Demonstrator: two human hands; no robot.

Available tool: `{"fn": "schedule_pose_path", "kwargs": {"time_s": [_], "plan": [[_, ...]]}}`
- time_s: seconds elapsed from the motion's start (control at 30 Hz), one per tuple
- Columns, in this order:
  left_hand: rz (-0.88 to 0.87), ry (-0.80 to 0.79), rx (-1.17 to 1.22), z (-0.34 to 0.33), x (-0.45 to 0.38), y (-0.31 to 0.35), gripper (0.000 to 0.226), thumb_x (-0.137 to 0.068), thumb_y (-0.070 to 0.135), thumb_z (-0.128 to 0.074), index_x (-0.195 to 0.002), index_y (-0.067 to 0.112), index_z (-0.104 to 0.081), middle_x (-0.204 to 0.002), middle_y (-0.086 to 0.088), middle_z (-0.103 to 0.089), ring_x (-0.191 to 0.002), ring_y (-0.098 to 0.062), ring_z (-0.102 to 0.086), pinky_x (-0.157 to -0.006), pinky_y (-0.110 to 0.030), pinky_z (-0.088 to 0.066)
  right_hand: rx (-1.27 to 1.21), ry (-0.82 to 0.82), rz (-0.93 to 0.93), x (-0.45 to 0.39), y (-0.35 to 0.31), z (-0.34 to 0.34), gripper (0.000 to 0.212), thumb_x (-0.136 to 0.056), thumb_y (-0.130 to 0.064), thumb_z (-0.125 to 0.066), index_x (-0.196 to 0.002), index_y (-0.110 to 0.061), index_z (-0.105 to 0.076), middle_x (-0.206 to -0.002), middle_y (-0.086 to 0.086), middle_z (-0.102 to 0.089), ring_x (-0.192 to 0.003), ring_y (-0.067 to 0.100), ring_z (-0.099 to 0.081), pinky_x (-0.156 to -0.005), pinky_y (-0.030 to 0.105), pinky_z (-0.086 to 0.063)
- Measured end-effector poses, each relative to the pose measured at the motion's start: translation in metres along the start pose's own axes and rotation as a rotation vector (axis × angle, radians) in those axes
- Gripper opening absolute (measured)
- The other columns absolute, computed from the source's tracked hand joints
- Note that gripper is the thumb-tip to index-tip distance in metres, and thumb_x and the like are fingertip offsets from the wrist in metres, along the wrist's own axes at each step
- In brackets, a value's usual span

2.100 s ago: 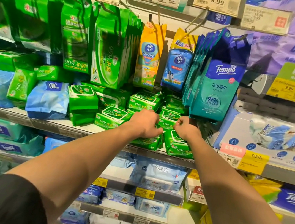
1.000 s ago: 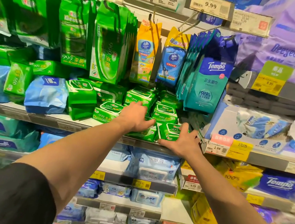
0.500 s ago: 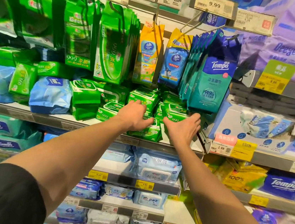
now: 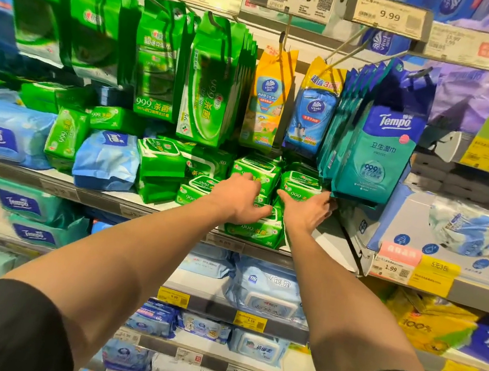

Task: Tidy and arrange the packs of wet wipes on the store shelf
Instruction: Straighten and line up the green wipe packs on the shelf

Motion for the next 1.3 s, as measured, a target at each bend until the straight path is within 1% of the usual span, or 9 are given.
{"fn": "schedule_pose_path", "kwargs": {"time_s": [0.13,0.33,0.5,0.63,0.77,0.87,1.03,1.2,1.3], "plan": [[-0.03,-0.081,-0.006,-0.004,-0.002,-0.002,0.07,-0.082,0.072,-0.048,-0.117,0.012,-0.062,-0.131,-0.016,-0.052,-0.121,-0.033,-0.05,-0.096,-0.043,-0.047,-0.015,-0.106,0.044,-0.013,0.011,-0.01,0.082,-0.084,-0.025,-0.076,-0.151,-0.02,-0.029,-0.157,0.022,-0.017,-0.147,0.036,-0.014,-0.117,0.048,-0.025],[-0.046,-0.127,-0.011,-0.005,0.0,-0.004,0.097,-0.066,0.092,-0.039,-0.121,0.016,-0.062,-0.122,-0.01,-0.054,-0.116,-0.03,-0.053,-0.096,-0.042,-0.048,0.02,-0.072,0.051,-0.026,0.016,-0.012,0.071,-0.091,-0.023,-0.067,-0.151,-0.024,-0.031,-0.153,0.017,-0.031,-0.142,0.036,-0.023,-0.114,0.051,-0.028],[-0.071,-0.125,-0.007,-0.007,0.003,-0.008,0.099,-0.062,0.092,-0.049,-0.129,0.019,-0.058,-0.122,-0.006,-0.052,-0.119,-0.028,-0.049,-0.099,-0.042,-0.045,0.116,-0.089,0.027,-0.035,0.021,-0.012,0.069,-0.093,-0.031,-0.063,-0.152,-0.022,-0.028,-0.152,0.014,-0.034,-0.142,0.032,-0.024,-0.113,0.053,-0.021],[-0.078,-0.138,-0.028,-0.007,0.006,-0.007,0.098,-0.06,0.088,-0.057,-0.13,0.02,-0.055,-0.129,-0.006,-0.05,-0.123,-0.028,-0.045,-0.102,-0.044,-0.043,0.17,-0.117,0.025,-0.035,0.023,-0.009,0.073,-0.091,-0.038,-0.065,-0.152,-0.022,-0.028,-0.152,0.012,-0.035,-0.142,0.031,-0.025,-0.113,0.054,-0.017],[-0.06,-0.165,-0.031,-0.007,0.007,-0.005,0.094,-0.057,0.083,-0.065,-0.128,0.023,-0.055,-0.127,-0.005,-0.048,-0.12,-0.028,-0.044,-0.101,-0.045,-0.043,0.202,-0.132,0.023,-0.026,0.022,-0.004,0.084,-0.084,-0.042,-0.072,-0.147,-0.008,-0.03,-0.151,0.017,-0.033,-0.138,0.037,-0.029,-0.11,0.051,-0.027],[-0.049,-0.195,0.003,-0.007,0.008,-0.001,0.09,-0.06,0.073,-0.073,-0.131,0.02,-0.053,-0.128,-0.006,-0.045,-0.121,-0.03,-0.041,-0.101,-0.044,-0.043,0.251,-0.173,-0.032,-0.012,0.033,0.004,0.1,-0.077,-0.041,-0.076,-0.149,-0.002,-0.018,-0.147,0.026,-0.029,-0.131,0.046,-0.034,-0.108,0.052,-0.032],[-0.031,-0.241,-0.017,-0.006,0.006,0.014,0.082,-0.069,0.061,-0.075,-0.134,0.016,-0.051,-0.136,-0.01,-0.042,-0.128,-0.04,-0.035,-0.103,-0.048,-0.041,0.346,-0.325,0.045,-0.01,0.045,0.036,0.07,-0.081,-0.029,-0.071,-0.136,-0.002,-0.039,-0.136,0.023,-0.038,-0.124,0.043,-0.045,-0.104,0.043,-0.039],[-0.035,-0.218,0.067,-0.008,-0.001,0.023,0.08,-0.066,0.06,-0.078,-0.131,0.019,-0.055,-0.134,-0.006,-0.047,-0.132,-0.04,-0.034,-0.11,-0.05,-0.034,0.335,-0.298,0.102,-0.011,0.037,0.067,0.046,-0.084,-0.031,-0.066,-0.117,-0.001,-0.054,-0.12,0.02,-0.054,-0.107,0.037,-0.055,-0.082,0.035,-0.043],[-0.072,-0.2,0.083,-0.016,-0.012,0.035,0.077,-0.065,0.062,-0.078,-0.126,0.02,-0.059,-0.13,-0.005,-0.051,-0.129,-0.038,-0.041,-0.113,-0.05,-0.03,0.289,-0.299,0.167,-0.004,0.036,0.082,0.041,-0.084,-0.028,-0.065,-0.117,-0.005,-0.056,-0.114,0.014,-0.057,-0.105,0.03,-0.056,-0.082,0.032,-0.041]]}}
Point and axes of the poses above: each hand's wrist, its own x-axis away from the middle knuckle, its own z-axis out of the back of the hand, y = z × x, the point moved 3 cm from there along -x, towards the middle knuckle
